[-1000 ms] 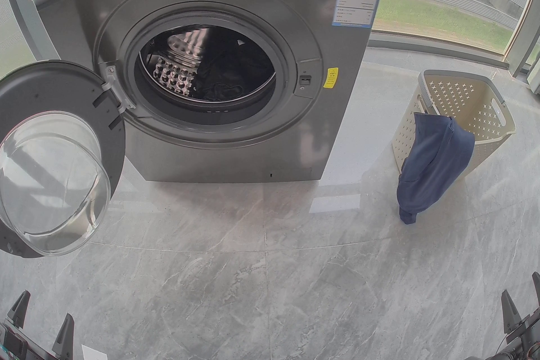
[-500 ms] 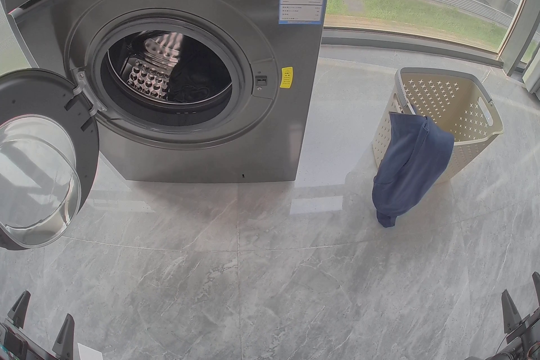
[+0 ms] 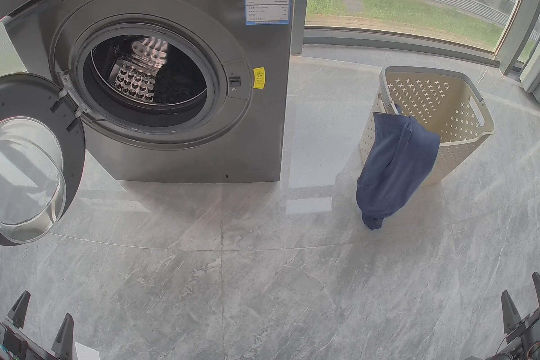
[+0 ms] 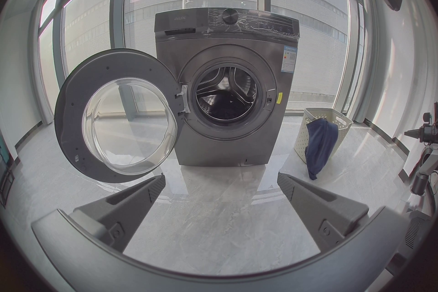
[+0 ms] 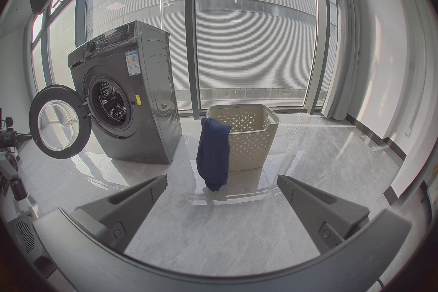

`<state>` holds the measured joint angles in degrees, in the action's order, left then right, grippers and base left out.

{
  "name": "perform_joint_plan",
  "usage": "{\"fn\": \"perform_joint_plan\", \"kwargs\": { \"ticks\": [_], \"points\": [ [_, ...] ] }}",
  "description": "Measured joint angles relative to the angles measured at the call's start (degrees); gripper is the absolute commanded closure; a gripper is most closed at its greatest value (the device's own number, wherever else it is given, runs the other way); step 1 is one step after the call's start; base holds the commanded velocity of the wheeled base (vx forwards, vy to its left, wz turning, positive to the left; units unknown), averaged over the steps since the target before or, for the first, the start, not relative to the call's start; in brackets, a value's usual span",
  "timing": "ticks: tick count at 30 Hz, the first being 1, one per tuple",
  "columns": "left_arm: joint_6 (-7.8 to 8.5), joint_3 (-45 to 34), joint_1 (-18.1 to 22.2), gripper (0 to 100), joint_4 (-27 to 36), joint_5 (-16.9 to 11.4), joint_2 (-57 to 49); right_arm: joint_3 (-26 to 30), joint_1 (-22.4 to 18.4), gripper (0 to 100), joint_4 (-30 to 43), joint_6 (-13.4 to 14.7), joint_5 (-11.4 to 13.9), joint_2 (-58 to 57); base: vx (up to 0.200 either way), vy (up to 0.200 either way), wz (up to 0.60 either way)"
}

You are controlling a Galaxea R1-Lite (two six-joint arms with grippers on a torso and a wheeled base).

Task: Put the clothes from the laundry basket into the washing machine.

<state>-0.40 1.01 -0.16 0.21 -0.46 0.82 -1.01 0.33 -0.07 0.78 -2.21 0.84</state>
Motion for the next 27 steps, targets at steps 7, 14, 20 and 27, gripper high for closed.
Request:
{"fn": "perform_joint_plan", "kwargs": {
  "ticks": [7, 14, 20, 27],
  "points": [
    [-0.28, 0.0, -0.02, 0, -0.02, 0.04, 0.02, 0.0, -0.02, 0, 0.02, 0.01, 0.0, 0.0, 0.0, -0.029, 0.0],
    [-0.26, 0.0, -0.05, 0, -0.02, 0.04, 0.04, 0.0, -0.02, 0, 0.02, 0.01, 0.05, 0.01, 0.0, -0.2, 0.0],
    [-0.26, 0.0, 0.0, 0, -0.02, 0.02, 0.06, 0.0, -0.02, 0, -0.02, 0.0, 0.02, 0.01, 0.0, -0.2, 0.0],
    [-0.35, 0.0, 0.0, 0, -0.02, 0.04, 0.06, 0.0, -0.02, 0, 0.0, 0.0, 0.0, 0.04, 0.0, -0.2, 0.0]
  ]
}}
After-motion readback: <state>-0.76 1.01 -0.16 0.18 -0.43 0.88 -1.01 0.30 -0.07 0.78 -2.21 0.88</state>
